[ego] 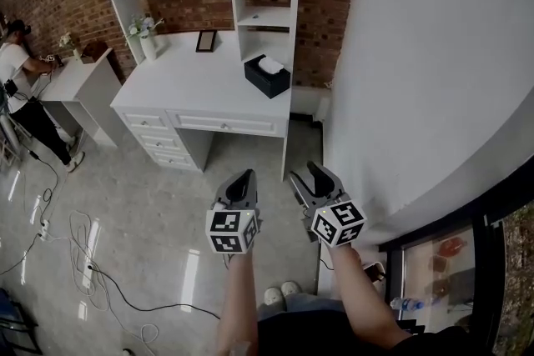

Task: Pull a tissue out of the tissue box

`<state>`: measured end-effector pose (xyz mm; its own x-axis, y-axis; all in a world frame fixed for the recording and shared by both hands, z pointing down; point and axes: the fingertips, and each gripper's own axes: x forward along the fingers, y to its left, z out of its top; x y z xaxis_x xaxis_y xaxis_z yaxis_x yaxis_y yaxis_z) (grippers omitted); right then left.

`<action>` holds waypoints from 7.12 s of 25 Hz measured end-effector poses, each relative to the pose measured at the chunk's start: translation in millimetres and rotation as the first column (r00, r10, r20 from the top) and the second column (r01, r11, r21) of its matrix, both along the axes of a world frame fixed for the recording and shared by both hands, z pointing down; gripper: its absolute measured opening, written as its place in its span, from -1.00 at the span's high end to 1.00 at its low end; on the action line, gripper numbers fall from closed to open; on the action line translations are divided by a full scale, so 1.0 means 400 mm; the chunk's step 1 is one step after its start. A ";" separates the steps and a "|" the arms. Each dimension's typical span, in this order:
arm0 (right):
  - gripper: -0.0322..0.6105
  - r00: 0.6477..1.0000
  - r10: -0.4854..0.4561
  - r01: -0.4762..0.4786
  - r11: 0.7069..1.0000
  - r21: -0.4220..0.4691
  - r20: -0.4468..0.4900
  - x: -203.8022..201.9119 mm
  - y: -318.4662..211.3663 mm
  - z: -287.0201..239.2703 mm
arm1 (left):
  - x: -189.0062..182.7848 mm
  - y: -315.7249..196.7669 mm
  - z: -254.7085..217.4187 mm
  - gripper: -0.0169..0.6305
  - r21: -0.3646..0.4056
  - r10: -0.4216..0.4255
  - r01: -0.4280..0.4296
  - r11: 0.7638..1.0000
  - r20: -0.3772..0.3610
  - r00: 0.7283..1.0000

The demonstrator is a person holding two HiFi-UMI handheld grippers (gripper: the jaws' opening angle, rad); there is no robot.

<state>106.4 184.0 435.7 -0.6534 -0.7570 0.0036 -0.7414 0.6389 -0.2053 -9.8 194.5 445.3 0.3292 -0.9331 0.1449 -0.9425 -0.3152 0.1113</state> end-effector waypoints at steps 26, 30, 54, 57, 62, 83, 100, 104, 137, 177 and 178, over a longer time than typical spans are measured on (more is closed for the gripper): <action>0.26 0.996 0.073 -0.078 0.993 0.091 0.055 0.008 -0.054 -0.050 | -0.031 -0.079 -0.074 0.92 0.112 0.058 -0.063 0.992 0.045 0.997; 0.26 0.995 0.069 -0.077 0.990 0.115 0.069 -0.004 -0.111 -0.058 | -0.038 -0.140 -0.076 0.92 0.130 0.063 -0.070 0.989 0.058 0.996; 0.26 0.996 0.084 -0.084 0.996 -0.002 0.003 -0.143 -1.015 0.040 | -0.180 -1.012 0.035 0.92 0.023 0.079 -0.081 0.996 0.081 0.994; 0.26 0.996 0.085 -0.085 0.996 -0.025 -0.007 -0.154 -1.139 0.060 | -0.189 -1.139 0.046 0.92 0.008 0.088 -0.089 0.996 0.090 0.992; 0.26 0.997 0.077 -0.078 0.995 -0.064 -0.023 -0.167 -1.312 0.099 | -0.210 -1.317 0.089 0.92 -0.032 0.081 -0.079 0.996 0.076 0.994; 0.26 0.989 0.043 -0.072 0.974 -0.215 -0.140 -0.177 -1.514 0.205 | -0.192 -1.535 0.093 0.92 -0.070 0.152 -0.147 0.987 0.073 0.986; 0.26 0.797 -0.370 0.081 0.848 -0.523 -0.478 -0.226 -1.547 0.387 | -0.210 -1.560 0.136 0.92 -0.110 0.161 -0.153 0.982 0.066 0.985; 0.26 0.734 -0.431 0.082 0.824 -0.561 -0.525 -0.234 -1.545 0.416 | -0.219 -1.565 0.141 0.92 -0.116 0.150 -0.143 0.983 0.052 0.987; 0.89 0.686 -0.391 0.026 0.856 -0.516 -0.613 -0.230 -1.535 0.429 | -0.241 -1.538 0.154 0.92 -0.135 0.115 -0.107 0.985 0.046 0.992; 0.90 0.908 0.012 -0.057 0.994 -0.095 -0.419 -0.178 -1.547 -0.018 | -0.253 -1.536 0.016 0.92 -0.010 0.128 -0.127 0.992 0.068 0.989; 0.89 0.923 0.034 -0.067 0.995 -0.072 -0.384 -0.177 -1.544 -0.036 | -0.257 -1.536 0.008 0.92 -0.002 0.123 -0.123 0.992 0.070 0.990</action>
